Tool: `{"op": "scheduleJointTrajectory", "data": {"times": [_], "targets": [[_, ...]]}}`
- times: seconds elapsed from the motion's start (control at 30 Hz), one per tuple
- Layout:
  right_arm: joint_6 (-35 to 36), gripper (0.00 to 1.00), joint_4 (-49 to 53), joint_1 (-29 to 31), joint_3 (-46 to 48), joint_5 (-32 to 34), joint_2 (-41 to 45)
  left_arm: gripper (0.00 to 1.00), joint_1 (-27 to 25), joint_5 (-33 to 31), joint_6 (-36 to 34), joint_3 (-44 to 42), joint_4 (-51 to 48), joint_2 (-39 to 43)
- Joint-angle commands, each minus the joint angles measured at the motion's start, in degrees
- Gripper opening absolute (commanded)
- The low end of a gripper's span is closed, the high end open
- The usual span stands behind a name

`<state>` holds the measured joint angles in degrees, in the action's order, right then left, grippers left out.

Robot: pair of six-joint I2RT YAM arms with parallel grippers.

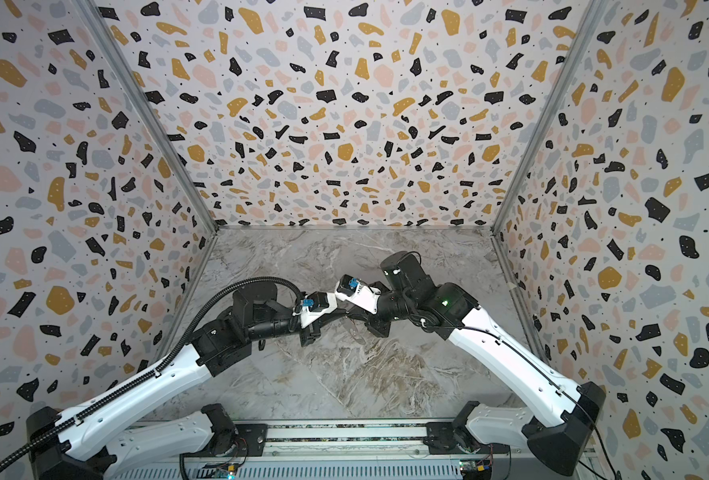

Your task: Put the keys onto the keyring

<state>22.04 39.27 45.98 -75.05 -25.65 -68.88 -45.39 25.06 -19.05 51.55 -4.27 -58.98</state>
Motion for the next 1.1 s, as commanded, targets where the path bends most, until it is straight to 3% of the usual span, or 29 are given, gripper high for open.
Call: {"op": "scheduleJointTrajectory", "data": {"times": [0.0,0.3,0.43,0.73,0.9,1.07], "targets": [[-1.3,0.0,-5.9,0.4,0.7,-1.9,3.7,0.0,0.2,-0.3,5.0,-1.5,7.7,-0.7],[-7.0,0.02,-13.7,0.5,7.8,0.2,7.0,0.0,0.2,0.1,14.5,-7.9,27.3,-1.3],[-8.4,0.17,-15.8,0.5,10.3,0.9,8.7,0.0,0.2,-0.1,16.0,-8.8,30.7,-1.6],[-10.4,0.22,-18.1,0.5,13.7,4.0,12.3,0.0,0.2,0.3,18.4,-10.0,35.6,-2.4],[-11.9,0.35,-20.0,0.4,15.6,5.9,14.8,0.0,0.2,0.8,19.3,-10.8,38.1,-2.4],[-13.7,0.4,-23.1,0.4,18.3,6.7,18.2,0.0,0.2,1.0,20.4,-11.3,40.0,-2.5]]}}
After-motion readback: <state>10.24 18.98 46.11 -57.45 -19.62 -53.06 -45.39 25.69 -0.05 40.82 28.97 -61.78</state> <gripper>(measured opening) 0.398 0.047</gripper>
